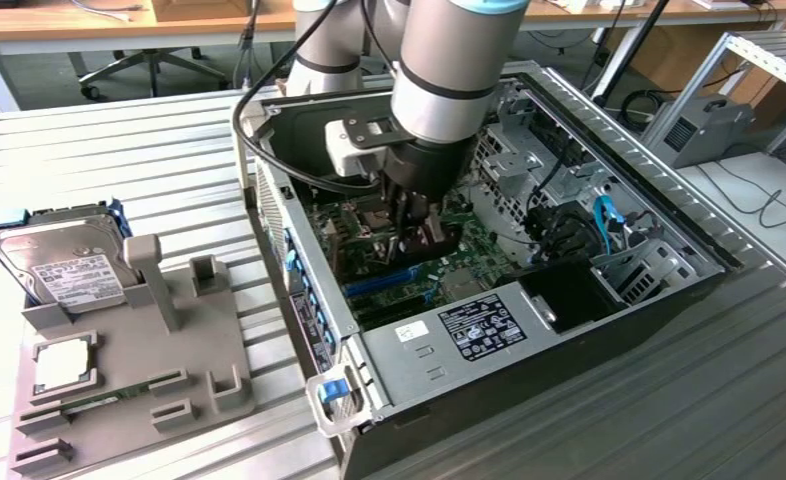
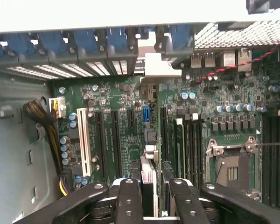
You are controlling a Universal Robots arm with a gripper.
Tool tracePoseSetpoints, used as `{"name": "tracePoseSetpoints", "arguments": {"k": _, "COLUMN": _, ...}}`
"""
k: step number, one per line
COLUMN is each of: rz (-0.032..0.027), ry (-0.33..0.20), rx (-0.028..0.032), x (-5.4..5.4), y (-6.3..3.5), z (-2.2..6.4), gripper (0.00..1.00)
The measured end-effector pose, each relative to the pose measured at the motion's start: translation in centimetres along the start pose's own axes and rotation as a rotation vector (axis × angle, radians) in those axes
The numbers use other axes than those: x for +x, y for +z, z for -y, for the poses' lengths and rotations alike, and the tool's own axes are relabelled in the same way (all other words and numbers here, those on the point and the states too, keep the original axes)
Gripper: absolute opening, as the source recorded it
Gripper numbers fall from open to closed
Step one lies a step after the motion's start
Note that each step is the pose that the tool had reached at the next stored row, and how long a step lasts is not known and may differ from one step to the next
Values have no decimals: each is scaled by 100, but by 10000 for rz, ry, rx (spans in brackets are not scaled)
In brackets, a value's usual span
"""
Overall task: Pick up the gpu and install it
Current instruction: 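Insert the gpu into the slot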
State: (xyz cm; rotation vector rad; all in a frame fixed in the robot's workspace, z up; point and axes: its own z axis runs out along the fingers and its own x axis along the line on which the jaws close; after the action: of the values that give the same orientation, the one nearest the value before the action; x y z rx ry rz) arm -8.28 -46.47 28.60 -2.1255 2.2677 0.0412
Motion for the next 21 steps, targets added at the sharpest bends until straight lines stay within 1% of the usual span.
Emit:
{"name": "tracePoseSetpoints", "arguments": {"k": 3, "rz": -24, "ry": -9, "rx": 2, "x": 4, "y": 24, "z": -37, "gripper": 28}}
{"name": "tracePoseSetpoints", "arguments": {"k": 10, "rz": -24, "ry": -11, "rx": 2, "x": 13, "y": 39, "z": -119, "gripper": 28}}
{"name": "tracePoseSetpoints", "arguments": {"k": 16, "rz": -23, "ry": -11, "rx": 2, "x": 17, "y": 82, "z": -133, "gripper": 28}}
{"name": "tracePoseSetpoints", "arguments": {"k": 21, "rz": -23, "ry": -11, "rx": 2, "x": 21, "y": 117, "z": -161, "gripper": 28}}
